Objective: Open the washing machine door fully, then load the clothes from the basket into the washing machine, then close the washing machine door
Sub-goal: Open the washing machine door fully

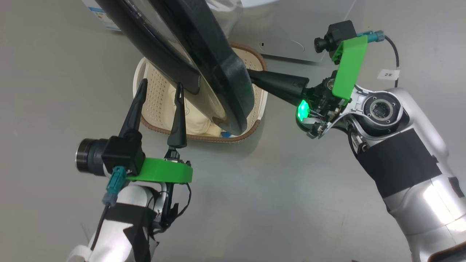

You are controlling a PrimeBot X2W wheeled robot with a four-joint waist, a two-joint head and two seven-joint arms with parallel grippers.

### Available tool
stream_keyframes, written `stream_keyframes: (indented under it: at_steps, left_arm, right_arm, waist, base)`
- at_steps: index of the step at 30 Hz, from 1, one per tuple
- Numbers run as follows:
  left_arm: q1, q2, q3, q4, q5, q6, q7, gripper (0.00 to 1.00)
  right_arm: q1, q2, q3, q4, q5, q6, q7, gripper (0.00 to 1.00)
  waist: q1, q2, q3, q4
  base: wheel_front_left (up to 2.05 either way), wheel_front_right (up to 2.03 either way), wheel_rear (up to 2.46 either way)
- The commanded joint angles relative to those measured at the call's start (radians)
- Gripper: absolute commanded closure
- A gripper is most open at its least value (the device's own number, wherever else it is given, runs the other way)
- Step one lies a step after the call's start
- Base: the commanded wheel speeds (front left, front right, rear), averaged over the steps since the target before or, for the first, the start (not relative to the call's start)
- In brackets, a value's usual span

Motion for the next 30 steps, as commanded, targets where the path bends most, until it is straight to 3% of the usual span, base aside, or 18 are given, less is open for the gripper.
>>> stream_keyframes:
  at_steps: [1, 17, 25, 30]
  left_arm:
    - [0.005, 0.015, 0.034, -0.028, 0.006, -0.002, -0.006, 0.00]
    - [0.009, 0.015, 0.038, -0.004, 0.011, -0.015, -0.006, 0.00]
    - [0.026, 0.015, 0.053, 0.006, 0.020, -0.020, -0.006, 0.00]
    - [0.042, 0.016, 0.072, 0.013, 0.030, -0.027, -0.006, 0.00]
  right_arm:
    - [0.010, 0.026, 0.020, -0.041, 0.017, -0.003, -0.013, 1.00]
    - [0.041, 0.020, 0.087, -0.047, 0.104, -0.003, -0.136, 1.00]
    - [0.077, 0.009, -0.003, -0.064, 0.105, -0.003, -0.328, 1.00]
    - [0.127, -0.018, -0.079, -0.083, 0.047, -0.003, -0.500, 1.00]
  waist:
    - [0.0000, 0.0000, -0.005, -0.003]
    - [0.0000, 0.0000, -0.037, -0.018]
    - [0.0000, 0.0000, -0.063, -0.036]
    - [0.0000, 0.0000, -0.082, -0.060]
  base:
    - [0.00, 0.00, 0.00]
    - [0.00, 0.00, 0.00]
    - [0.00, 0.00, 0.00]
    - [0.00, 0.00, 0.00]
